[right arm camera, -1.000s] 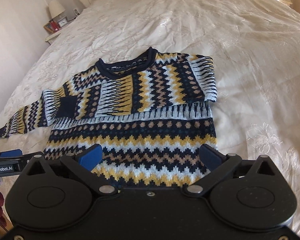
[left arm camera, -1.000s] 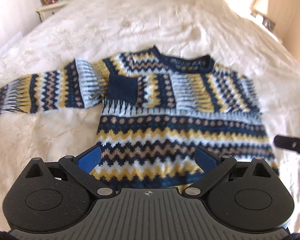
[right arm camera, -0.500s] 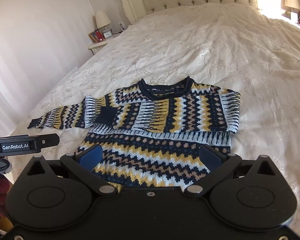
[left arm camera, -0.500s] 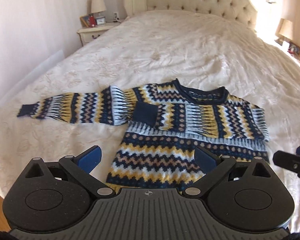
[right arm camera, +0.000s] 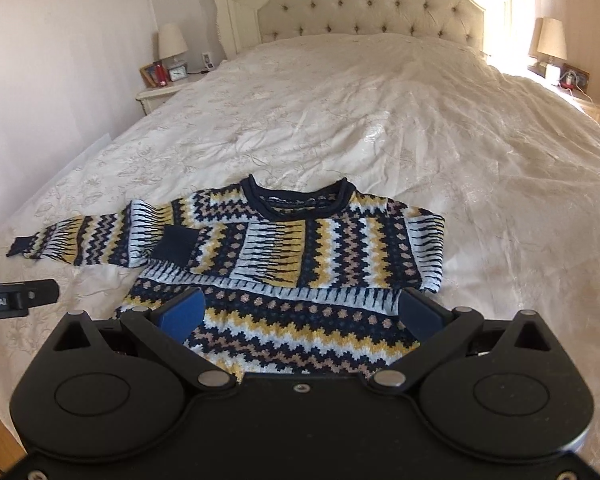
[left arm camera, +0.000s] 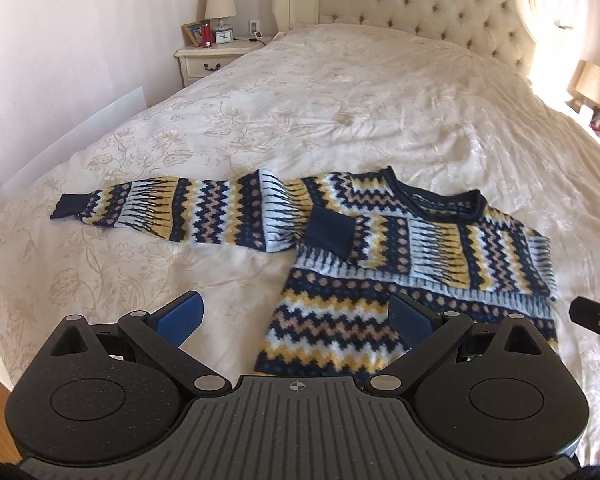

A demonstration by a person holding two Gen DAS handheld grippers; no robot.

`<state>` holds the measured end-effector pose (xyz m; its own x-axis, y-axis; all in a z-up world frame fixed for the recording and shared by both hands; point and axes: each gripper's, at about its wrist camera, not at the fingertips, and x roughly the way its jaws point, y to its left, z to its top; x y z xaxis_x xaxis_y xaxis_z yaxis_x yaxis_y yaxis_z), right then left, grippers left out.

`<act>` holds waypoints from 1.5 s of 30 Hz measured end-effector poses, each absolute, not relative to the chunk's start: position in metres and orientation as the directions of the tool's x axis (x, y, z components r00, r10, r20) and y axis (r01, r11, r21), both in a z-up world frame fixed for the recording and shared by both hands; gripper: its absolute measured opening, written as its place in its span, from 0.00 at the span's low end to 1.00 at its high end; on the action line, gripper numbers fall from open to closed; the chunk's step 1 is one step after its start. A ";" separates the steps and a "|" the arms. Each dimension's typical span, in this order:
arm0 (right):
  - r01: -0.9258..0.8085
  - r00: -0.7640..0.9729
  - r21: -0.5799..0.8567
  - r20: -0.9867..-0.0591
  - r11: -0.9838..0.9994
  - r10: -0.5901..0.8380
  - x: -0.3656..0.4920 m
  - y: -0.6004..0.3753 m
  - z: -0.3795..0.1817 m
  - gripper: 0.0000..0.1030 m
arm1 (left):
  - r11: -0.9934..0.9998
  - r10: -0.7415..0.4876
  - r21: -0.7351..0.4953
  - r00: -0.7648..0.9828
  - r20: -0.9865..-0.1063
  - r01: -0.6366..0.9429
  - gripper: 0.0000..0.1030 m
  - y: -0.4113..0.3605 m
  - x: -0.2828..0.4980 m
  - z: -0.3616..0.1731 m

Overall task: Fold small clothes
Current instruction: 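Move the left gripper to the other navy sleeve cuff, then grasp the cuff with the left gripper and lift the sleeve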

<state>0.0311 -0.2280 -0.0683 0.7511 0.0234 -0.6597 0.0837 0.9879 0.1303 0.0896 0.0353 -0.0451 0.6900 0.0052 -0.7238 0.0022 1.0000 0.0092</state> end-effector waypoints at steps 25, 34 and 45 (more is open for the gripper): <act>0.284 0.620 0.187 -0.784 0.940 -0.032 0.111 -0.140 -0.088 0.92 | 0.977 -0.027 -0.148 0.600 -0.800 -0.153 0.97 0.274 0.250 -0.116; 0.281 0.582 0.148 -0.812 0.948 -0.045 0.128 -0.117 -0.089 0.92 | 0.914 0.006 -0.227 0.570 -0.822 -0.336 0.97 0.326 0.293 -0.158; 0.274 0.553 0.110 -0.831 0.955 -0.063 0.132 -0.110 -0.091 0.92 | 0.800 -0.025 -0.398 0.638 -0.769 -0.448 0.61 0.349 0.309 -0.173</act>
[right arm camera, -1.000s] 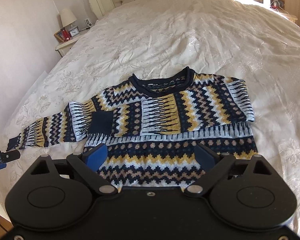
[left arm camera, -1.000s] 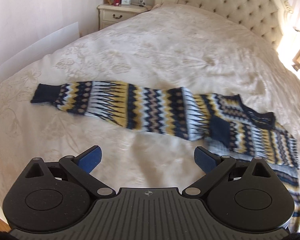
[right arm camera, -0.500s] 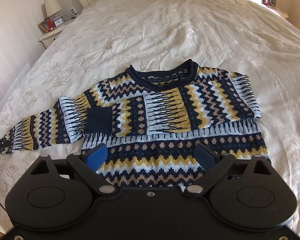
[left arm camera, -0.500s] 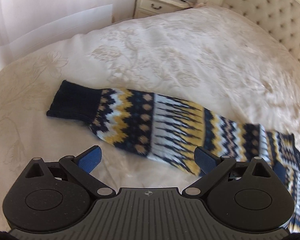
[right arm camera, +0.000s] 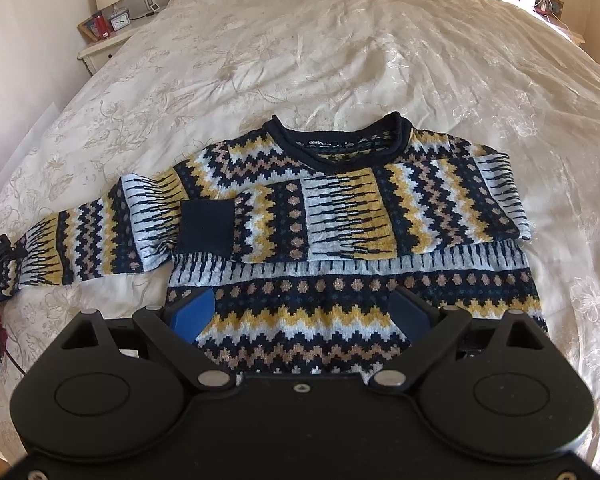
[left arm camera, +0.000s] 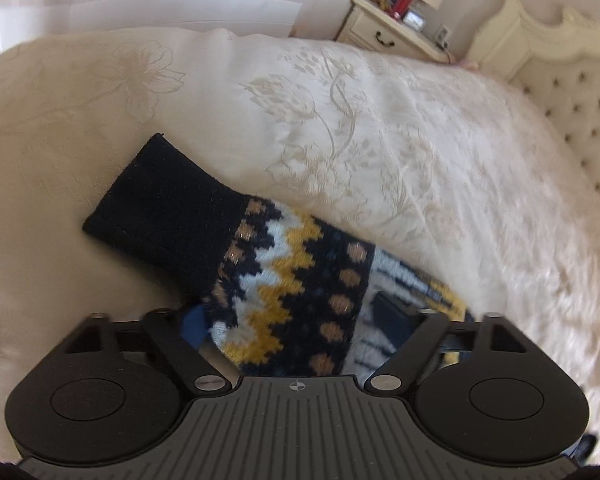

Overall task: Fold small clothes
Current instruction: 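Grasp the cuff with the left gripper and lift the sleeve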

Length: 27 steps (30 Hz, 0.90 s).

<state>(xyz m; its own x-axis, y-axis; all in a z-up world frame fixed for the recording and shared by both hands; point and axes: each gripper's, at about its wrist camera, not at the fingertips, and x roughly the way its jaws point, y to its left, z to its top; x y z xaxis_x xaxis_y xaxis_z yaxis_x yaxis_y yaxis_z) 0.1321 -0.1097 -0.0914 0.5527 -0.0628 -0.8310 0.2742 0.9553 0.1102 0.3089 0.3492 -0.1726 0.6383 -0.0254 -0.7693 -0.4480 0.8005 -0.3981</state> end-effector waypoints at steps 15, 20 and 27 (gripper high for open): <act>0.240 0.550 0.154 -0.835 0.959 -0.004 0.125 -0.123 -0.102 0.92 | 0.864 -0.004 -0.404 0.797 -0.604 -0.302 0.06 0.319 0.279 -0.061; 0.185 0.573 0.198 -0.817 0.963 0.058 0.120 -0.139 -0.102 0.92 | 0.931 -0.039 -0.334 0.870 -0.491 -0.147 0.05 0.265 0.266 -0.001; 0.132 0.600 0.259 -0.789 0.957 0.131 0.107 -0.182 -0.099 0.92 | 0.961 -0.121 -0.278 0.906 -0.405 0.004 0.05 0.166 0.252 0.051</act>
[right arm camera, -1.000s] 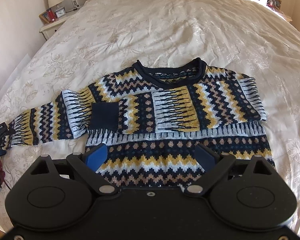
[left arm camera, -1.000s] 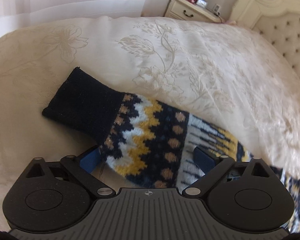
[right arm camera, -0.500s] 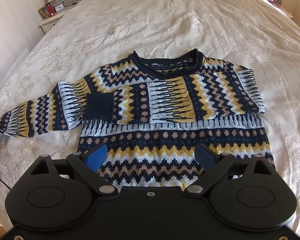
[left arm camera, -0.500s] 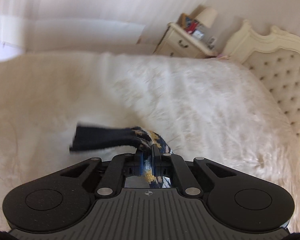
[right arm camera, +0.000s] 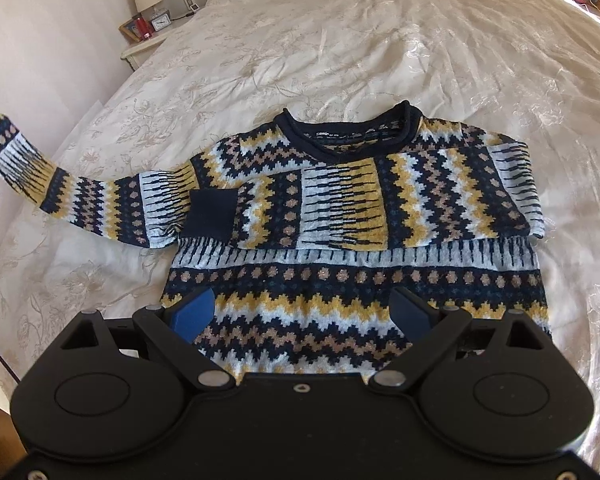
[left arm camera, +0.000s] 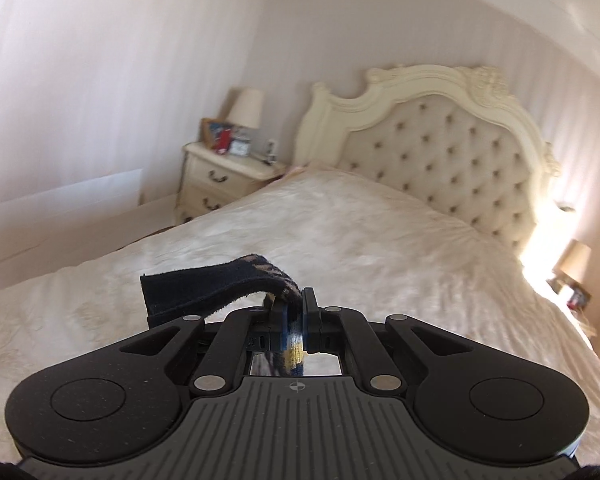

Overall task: Fold small clothes
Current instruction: 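Grasp the cuff with the left gripper and lift the sleeve, then fold the sleeve across the sweater body with the left gripper and release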

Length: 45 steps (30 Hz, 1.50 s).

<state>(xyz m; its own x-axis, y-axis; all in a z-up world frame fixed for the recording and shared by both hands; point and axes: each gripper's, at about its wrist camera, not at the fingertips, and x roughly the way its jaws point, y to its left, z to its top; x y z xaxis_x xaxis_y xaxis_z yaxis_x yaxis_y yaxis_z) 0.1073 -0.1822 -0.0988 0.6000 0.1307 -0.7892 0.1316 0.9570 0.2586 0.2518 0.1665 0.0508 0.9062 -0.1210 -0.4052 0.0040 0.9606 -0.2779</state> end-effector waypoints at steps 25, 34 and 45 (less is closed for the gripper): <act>0.204 0.590 0.322 -0.794 0.925 0.147 0.058 -0.321 -0.122 0.92 | 0.891 -0.429 -0.185 0.635 -0.643 0.415 0.12 -0.160 0.239 -0.063; 0.247 0.579 0.312 -0.807 0.917 0.119 0.063 -0.319 -0.129 0.92 | 0.827 -0.516 -0.188 0.584 -0.626 0.529 0.29 -0.176 0.223 -0.056; 0.276 0.591 0.283 -0.803 0.919 0.069 0.097 -0.320 -0.127 0.92 | 0.916 -0.304 -0.066 0.579 -0.757 0.396 0.32 -0.104 0.249 -0.085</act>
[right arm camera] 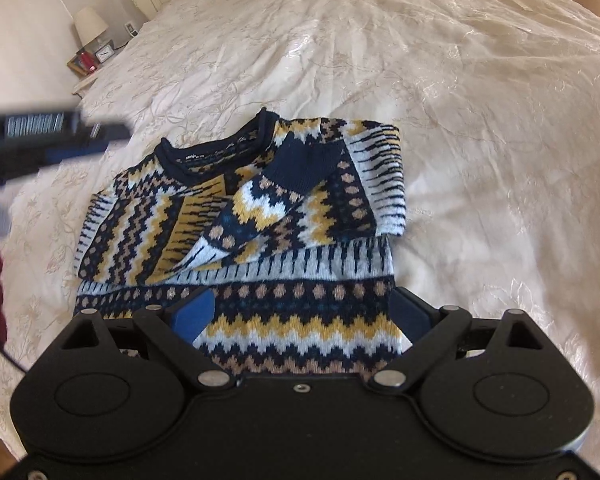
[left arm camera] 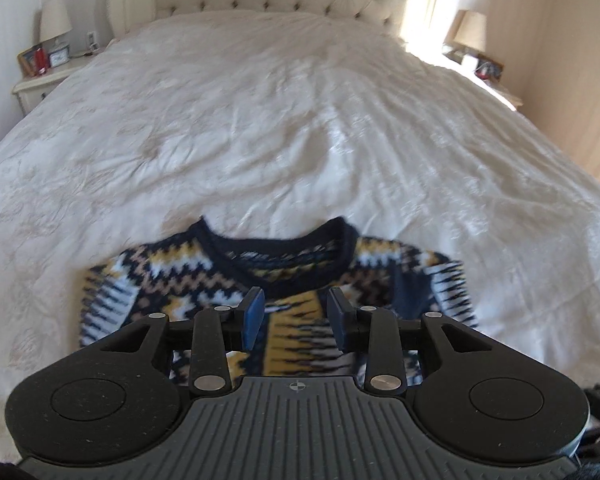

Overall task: Fold small clothes
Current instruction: 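Fold the sleeve across the sweater body with the left gripper and release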

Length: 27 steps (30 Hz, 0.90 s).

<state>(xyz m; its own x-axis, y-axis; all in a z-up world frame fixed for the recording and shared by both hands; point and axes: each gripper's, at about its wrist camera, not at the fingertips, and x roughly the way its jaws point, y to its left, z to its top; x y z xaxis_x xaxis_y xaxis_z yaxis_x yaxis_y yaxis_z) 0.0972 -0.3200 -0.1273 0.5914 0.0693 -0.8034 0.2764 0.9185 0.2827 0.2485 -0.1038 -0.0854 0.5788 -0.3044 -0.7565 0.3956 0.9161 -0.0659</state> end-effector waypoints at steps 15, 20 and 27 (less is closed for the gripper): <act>0.247 0.566 0.185 -0.824 0.951 0.014 0.198 -0.320 -0.133 0.92 | 0.978 -0.108 -0.024 0.406 -0.908 0.206 0.32 -0.042 0.291 -0.173; 0.260 0.538 0.162 -0.843 0.952 -0.004 0.236 -0.319 -0.148 0.92 | 0.981 -0.104 -0.033 0.370 -0.923 0.192 0.34 -0.038 0.293 -0.189; 0.291 0.448 0.099 -0.893 0.952 -0.044 0.256 -0.326 -0.177 0.86 | 0.982 -0.115 -0.048 0.369 -0.922 0.184 0.34 -0.037 0.293 -0.189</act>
<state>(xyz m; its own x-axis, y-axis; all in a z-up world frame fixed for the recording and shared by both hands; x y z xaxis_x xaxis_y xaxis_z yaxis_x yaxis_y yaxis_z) 0.2557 -0.3262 -0.1774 0.4480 -0.0442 -0.8930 0.2911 0.9516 0.0990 0.2933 -0.0370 -0.1887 0.3686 -0.1148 -0.9225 0.1844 0.9817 -0.0485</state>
